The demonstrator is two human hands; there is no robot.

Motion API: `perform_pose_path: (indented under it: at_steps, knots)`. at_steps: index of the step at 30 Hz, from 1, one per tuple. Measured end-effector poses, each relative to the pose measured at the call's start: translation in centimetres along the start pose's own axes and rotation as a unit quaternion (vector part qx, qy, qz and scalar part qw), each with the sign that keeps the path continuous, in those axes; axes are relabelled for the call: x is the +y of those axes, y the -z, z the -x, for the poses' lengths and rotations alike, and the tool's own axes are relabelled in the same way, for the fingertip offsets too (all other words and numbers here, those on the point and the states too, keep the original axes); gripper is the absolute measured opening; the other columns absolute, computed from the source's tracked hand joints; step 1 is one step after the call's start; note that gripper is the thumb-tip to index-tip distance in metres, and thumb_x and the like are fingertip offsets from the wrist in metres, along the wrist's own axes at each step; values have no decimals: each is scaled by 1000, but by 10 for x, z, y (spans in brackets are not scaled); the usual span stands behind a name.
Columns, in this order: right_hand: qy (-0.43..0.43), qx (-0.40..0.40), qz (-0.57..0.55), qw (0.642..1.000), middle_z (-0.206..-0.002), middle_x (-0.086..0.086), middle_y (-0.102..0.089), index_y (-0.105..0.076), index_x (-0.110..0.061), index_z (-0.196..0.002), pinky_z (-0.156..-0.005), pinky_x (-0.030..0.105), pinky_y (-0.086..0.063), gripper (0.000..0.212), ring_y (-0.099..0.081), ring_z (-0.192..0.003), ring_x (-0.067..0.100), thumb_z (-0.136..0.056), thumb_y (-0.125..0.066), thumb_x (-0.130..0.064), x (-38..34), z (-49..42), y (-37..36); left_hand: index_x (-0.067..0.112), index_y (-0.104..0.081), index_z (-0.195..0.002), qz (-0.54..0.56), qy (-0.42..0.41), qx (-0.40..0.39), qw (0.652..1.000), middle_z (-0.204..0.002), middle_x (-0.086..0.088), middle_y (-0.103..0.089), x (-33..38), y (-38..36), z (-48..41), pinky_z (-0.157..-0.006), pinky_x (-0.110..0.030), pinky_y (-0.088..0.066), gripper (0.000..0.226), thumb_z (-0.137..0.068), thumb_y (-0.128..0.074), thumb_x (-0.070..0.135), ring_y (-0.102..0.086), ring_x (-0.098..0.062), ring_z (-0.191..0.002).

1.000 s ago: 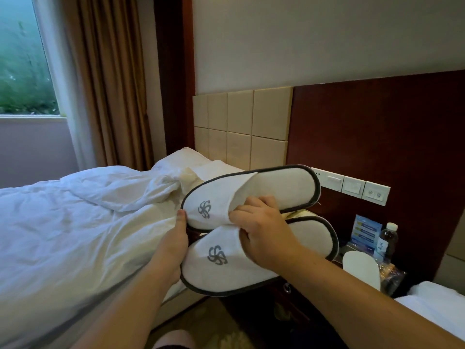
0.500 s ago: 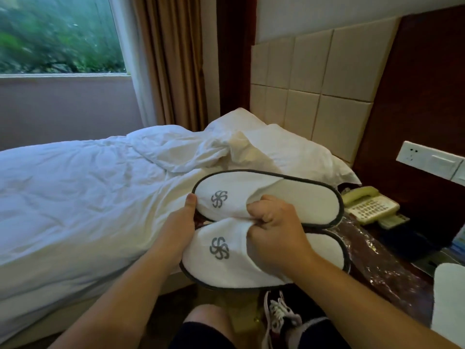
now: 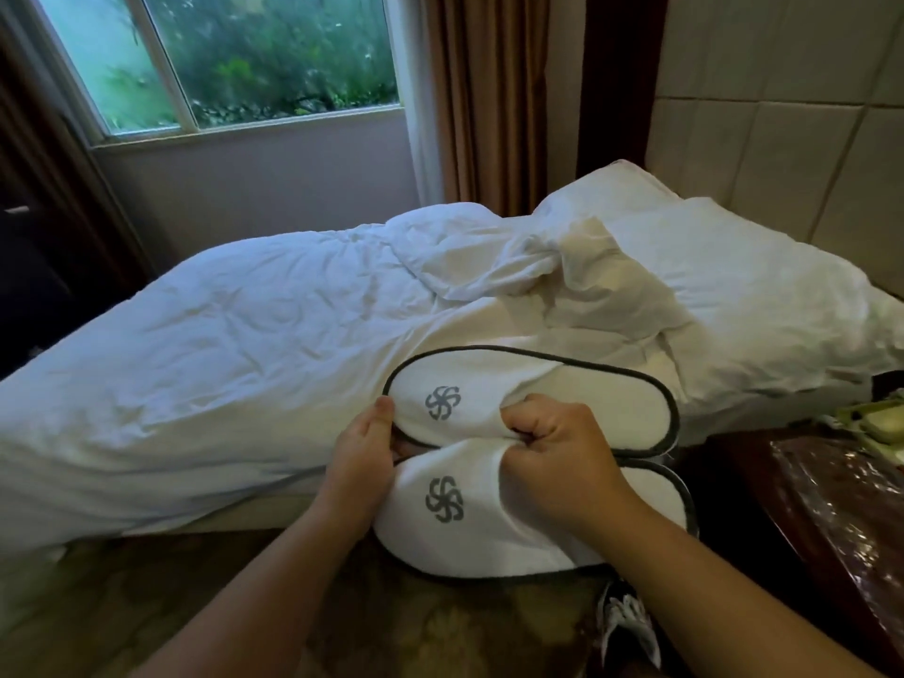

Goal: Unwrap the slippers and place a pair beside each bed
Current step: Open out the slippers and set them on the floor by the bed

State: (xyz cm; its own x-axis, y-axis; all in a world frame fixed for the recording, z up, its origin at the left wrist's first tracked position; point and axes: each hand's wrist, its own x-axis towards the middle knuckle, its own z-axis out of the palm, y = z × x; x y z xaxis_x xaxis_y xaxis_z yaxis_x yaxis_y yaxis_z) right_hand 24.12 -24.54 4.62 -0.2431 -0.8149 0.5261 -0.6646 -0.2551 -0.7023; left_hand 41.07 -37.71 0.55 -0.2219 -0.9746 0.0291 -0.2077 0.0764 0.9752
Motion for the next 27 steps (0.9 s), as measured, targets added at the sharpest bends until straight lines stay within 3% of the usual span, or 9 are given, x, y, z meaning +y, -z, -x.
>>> perform_pose_path:
  at_steps: [6,10,13,15,17,19,21,23,27]
  knots:
    - [107,-136,155,973,-50,-11,-31,-28,-21,-55,-41,25,-25,23,-31,-46,7,-61,-48,-11,7,-1,-24,24,-69,-85,4,46,80,996,-88,-12,-73,-48,29,37,-77,-48,-56,43,-102,-39,49,-69,-28,-85]
    - [163,-193,221,942,-51,3,-42,-34,-18,-55,-48,27,-27,29,-38,-50,20,-66,-57,-3,8,2,-58,29,-66,-95,23,102,126,986,-91,5,-70,-81,56,54,-65,-30,-50,38,-101,-38,54,-65,-13,-85]
    - [193,-201,303,911,-53,-1,-42,-44,-18,-53,-56,30,-27,25,-36,-56,20,-64,-61,-3,2,-2,-96,30,-61,-108,33,143,153,977,-90,13,-62,-106,80,55,-58,-23,-39,38,-100,-35,57,-56,-3,-82]
    - [169,-219,312,909,-55,2,-47,-47,-15,-52,-54,31,-29,23,-38,-56,22,-64,-60,-1,0,-8,-128,30,-58,-111,41,180,166,969,-89,12,-59,-123,97,54,-58,-23,-39,39,-100,-34,58,-54,-4,-80]
    - [118,-245,294,916,-59,5,-48,-37,-20,-50,-49,31,-29,33,-43,-54,26,-68,-56,1,3,-14,-163,25,-58,-115,69,248,159,953,-94,3,-63,-143,112,51,-66,-33,-51,43,-100,-34,58,-61,-15,-85]
    - [50,-286,261,921,-66,6,-51,-31,-22,-51,-48,34,-35,36,-49,-60,29,-74,-50,-2,14,-21,-198,21,-57,-124,125,350,117,921,-103,-7,-70,-162,126,50,-79,-46,-58,47,-101,-35,55,-68,-27,-92]
    - [3,-341,235,910,-72,7,-53,-39,-27,-51,-53,32,-40,39,-51,-65,28,-80,-48,-3,28,-26,-228,22,-56,-127,191,434,73,877,-107,-10,-72,-177,139,50,-76,-45,-59,41,-101,-41,50,-71,-28,-93]
    - [-30,-392,234,889,-75,9,-57,-58,-22,-60,-55,29,-43,32,-51,-64,26,-82,-46,-1,44,-27,-253,23,-54,-133,218,474,49,852,-118,-11,-68,-192,151,48,-79,-46,-57,42,-100,-44,48,-67,-29,-102]
    - [-49,-453,244,856,-58,4,-36,-41,-14,-56,-47,27,-25,26,-29,-53,20,-72,-44,6,75,-23,-297,27,-43,-146,274,511,65,812,-144,-17,-50,-222,166,41,-102,-63,-37,61,-96,-41,61,-49,-37,-129]
